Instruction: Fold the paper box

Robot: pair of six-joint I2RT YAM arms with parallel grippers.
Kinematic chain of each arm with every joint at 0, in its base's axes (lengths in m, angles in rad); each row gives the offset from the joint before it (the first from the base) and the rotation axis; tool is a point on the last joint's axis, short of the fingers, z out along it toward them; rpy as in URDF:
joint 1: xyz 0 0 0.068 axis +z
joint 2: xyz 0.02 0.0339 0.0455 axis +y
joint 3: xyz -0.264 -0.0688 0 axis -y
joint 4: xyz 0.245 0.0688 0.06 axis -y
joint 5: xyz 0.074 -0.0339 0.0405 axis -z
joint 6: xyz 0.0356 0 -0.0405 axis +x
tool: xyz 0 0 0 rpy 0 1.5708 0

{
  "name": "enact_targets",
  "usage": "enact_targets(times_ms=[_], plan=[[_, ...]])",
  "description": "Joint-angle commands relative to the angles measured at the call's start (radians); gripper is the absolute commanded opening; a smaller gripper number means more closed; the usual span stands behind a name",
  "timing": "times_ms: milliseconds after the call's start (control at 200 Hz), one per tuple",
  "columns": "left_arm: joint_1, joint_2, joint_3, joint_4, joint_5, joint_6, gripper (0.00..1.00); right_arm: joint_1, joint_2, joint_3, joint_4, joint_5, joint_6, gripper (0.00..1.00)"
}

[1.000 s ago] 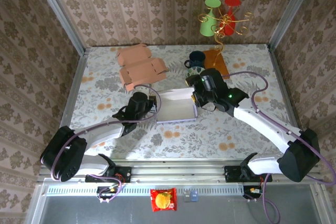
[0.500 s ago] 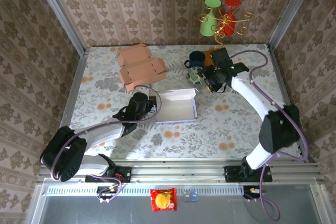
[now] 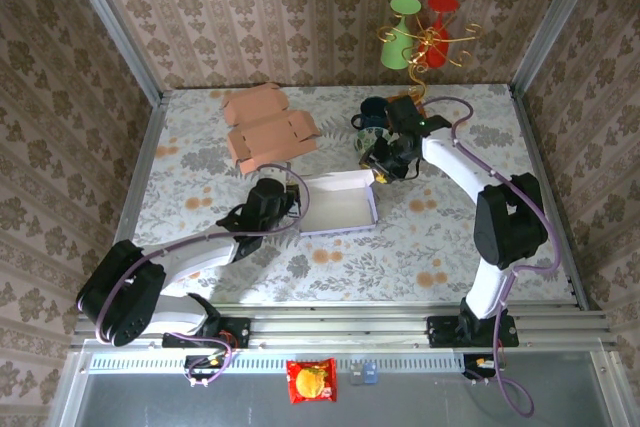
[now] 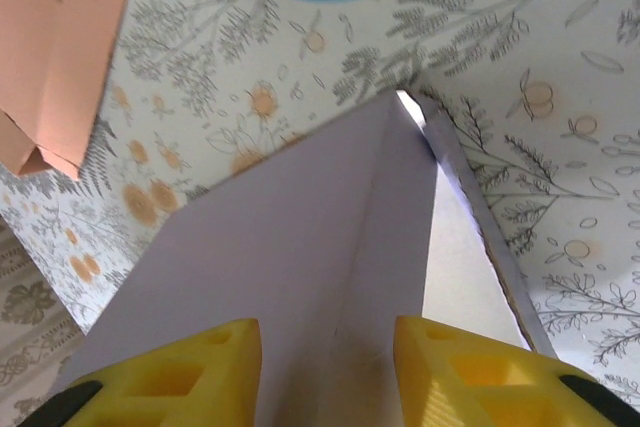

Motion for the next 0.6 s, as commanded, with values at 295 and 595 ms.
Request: enact_targets(times_ms=[295, 595], plan=[[-0.06, -0.014, -0.058, -0.051, -0.002, -0.067, 0.0, 0.014, -0.069, -0.143, 0.08, -0.058, -0.01, 0.33], [-0.082, -0.062, -0.074, -0.128, 0.015, -0.102, 0.12, 0.034, -0.111, -0.211, 0.09, -0.016, -0.063, 0.33]])
